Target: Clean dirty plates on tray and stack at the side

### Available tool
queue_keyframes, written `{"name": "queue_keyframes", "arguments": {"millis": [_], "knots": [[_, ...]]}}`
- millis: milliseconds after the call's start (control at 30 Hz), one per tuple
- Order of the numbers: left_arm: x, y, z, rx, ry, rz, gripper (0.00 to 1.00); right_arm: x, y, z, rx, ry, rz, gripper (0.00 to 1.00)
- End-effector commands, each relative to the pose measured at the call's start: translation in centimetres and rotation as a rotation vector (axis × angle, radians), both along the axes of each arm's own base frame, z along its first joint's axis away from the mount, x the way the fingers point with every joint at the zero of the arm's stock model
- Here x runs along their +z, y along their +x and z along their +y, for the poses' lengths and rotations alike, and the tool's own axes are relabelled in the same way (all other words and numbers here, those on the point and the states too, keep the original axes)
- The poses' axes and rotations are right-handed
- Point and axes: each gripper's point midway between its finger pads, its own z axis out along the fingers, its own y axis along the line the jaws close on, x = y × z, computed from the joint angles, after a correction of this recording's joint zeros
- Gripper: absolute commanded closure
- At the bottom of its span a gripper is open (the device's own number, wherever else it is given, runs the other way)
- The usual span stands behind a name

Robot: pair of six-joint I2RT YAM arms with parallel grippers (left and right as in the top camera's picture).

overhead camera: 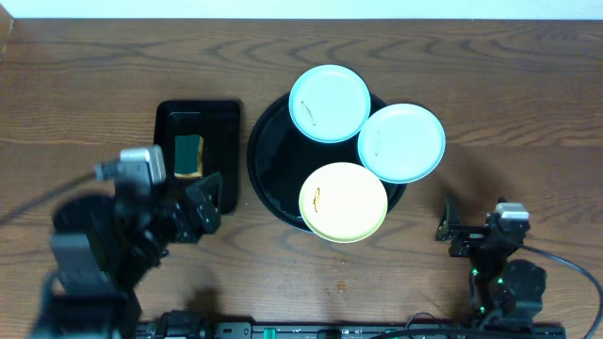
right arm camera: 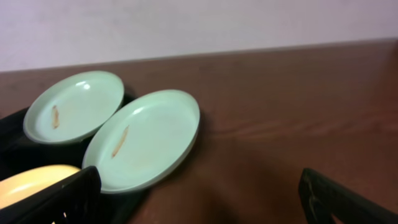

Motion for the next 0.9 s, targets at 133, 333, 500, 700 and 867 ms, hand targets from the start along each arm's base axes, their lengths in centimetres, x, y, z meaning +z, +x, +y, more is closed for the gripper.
{"name": "queue_keyframes", "arguments": {"millis": [133,333,500,700,867], "knots": [[3.0,4.9,-0.7,-0.077,0.038,0.115,0.12,7.7,0.6,1.7,0.08,0.09,0.177,0.01],[-0.6,6.8,-0.5,-0.109,0.079,0.242,0.13,11.1,0.4,4.5,0.234,0.16,0.601,0.01],[-4.4,6.9,2.5,0.01,0.203,0.414,0.13,13.1,0.3,6.9,0.38,0.243,0.795,0.01],[-8.4,6.7,5.1,0.12,0.295,0.59,0.13,11.4,0.0,9.0,0.448,0.329,0.925,0.39],[-12.0,8.5,5.3,0.114,0.309,0.672,0.13,7.5,-0.5,8.5,0.257,0.226,1.04,0.37]]}}
